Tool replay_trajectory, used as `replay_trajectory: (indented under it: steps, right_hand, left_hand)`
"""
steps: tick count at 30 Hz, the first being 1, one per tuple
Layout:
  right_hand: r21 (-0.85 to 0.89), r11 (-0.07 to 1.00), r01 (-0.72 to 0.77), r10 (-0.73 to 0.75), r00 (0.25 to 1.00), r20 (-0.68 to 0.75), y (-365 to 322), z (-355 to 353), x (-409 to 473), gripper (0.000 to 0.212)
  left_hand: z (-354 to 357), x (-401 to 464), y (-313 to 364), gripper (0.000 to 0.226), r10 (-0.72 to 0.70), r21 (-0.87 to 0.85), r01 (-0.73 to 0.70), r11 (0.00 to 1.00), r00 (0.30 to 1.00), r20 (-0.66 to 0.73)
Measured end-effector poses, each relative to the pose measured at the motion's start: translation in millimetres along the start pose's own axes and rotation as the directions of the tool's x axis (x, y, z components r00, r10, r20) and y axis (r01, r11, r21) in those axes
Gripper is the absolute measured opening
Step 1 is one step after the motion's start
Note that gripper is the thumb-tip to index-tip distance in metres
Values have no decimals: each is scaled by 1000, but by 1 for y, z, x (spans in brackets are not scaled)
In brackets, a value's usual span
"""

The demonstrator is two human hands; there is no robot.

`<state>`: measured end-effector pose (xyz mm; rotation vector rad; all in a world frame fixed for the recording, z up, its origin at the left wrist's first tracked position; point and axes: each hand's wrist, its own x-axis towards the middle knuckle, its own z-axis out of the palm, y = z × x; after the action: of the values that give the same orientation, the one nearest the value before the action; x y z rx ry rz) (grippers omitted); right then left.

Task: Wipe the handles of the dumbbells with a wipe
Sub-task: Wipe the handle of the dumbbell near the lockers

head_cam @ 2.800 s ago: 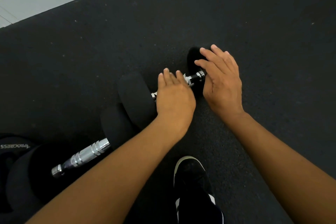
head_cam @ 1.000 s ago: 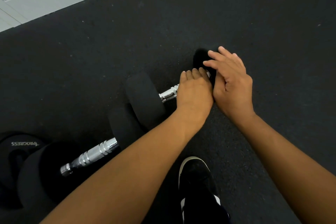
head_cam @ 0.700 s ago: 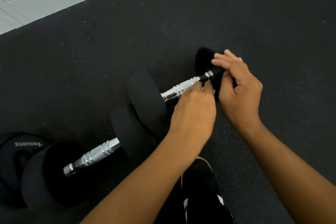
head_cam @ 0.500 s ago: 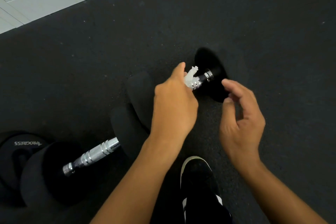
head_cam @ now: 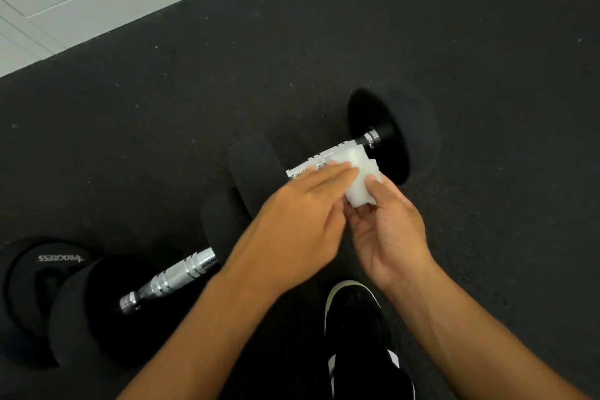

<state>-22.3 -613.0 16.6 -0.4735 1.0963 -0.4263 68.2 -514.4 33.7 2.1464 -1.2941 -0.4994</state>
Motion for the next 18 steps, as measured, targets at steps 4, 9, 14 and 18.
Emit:
replay_trajectory:
  steps: [4, 9, 14, 18]
  right_hand:
    - [-53, 997, -49, 32, 961, -274, 9, -8, 15, 20]
    - [115, 992, -49, 75, 970, -233, 3, 15, 46, 21]
    - [284, 958, -36, 92, 978, -188, -7, 28, 78, 26]
    - [303, 953, -12, 87, 968, -236, 3, 22, 69, 30]
  left_hand:
    - [-28, 1, -25, 53, -71, 325, 78, 942, 997, -34]
    - [-22, -8, -42, 75, -298, 505, 240, 829, 954, 36]
    - [-14, -5, -43, 70, -290, 485, 268, 832, 956, -30]
    - [-12, -5, -46, 69, -276, 476, 266, 838, 960, -51]
